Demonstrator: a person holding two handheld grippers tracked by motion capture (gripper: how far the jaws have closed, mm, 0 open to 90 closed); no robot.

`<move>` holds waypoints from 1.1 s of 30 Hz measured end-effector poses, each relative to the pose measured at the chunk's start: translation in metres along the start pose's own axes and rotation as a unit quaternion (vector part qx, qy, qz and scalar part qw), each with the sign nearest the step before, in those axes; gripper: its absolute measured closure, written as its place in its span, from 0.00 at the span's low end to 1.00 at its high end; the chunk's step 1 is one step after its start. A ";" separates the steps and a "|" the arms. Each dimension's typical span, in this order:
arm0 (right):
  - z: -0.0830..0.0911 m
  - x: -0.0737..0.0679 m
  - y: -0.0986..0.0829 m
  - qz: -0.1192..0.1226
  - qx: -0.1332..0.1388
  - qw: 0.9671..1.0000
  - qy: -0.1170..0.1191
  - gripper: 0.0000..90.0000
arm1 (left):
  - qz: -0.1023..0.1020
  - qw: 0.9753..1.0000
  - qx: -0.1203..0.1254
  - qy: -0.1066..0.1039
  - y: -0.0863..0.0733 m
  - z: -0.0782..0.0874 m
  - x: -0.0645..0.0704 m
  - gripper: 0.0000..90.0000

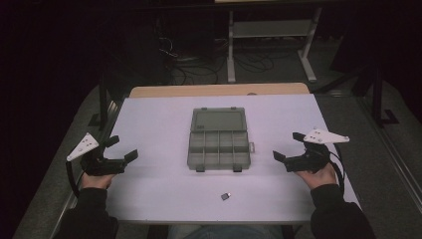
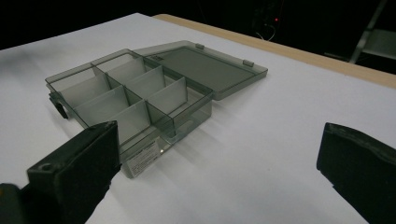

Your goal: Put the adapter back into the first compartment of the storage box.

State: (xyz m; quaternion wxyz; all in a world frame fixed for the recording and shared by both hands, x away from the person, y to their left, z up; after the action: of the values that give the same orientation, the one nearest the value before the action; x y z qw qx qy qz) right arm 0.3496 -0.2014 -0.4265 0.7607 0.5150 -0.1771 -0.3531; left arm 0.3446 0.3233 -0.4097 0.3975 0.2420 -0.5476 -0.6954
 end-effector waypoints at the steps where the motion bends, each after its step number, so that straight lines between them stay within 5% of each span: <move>1: 0.000 0.000 0.000 0.000 -0.001 1.000 0.001 0.00 | -0.001 1.000 0.000 0.000 0.000 0.000 0.000 0.00; 21: 0.003 0.000 0.002 -0.002 0.006 1.000 0.002 0.00 | 0.001 1.000 0.006 -0.007 0.000 0.002 0.001 0.00; 33: 0.003 0.001 0.001 -0.002 -0.001 1.000 0.002 0.00 | -0.015 1.000 -0.006 -0.007 0.002 0.001 0.009 0.00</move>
State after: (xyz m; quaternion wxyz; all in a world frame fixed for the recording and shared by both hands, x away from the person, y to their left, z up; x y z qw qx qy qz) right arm 0.3484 -0.2042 -0.4246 0.7611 0.5150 -0.1747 -0.3536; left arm 0.3391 0.3163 -0.4062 0.3842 0.2431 -0.5427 -0.7062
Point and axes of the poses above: each handheld gripper's, and its own axes: z roughly backward along the jaws, y roughly out of its top, x roughly to its right, the point moved 6 cm from there along -z, roughly forward along the jaws, and after that the axes turned 3 degrees about y, right-handed, at the moved point
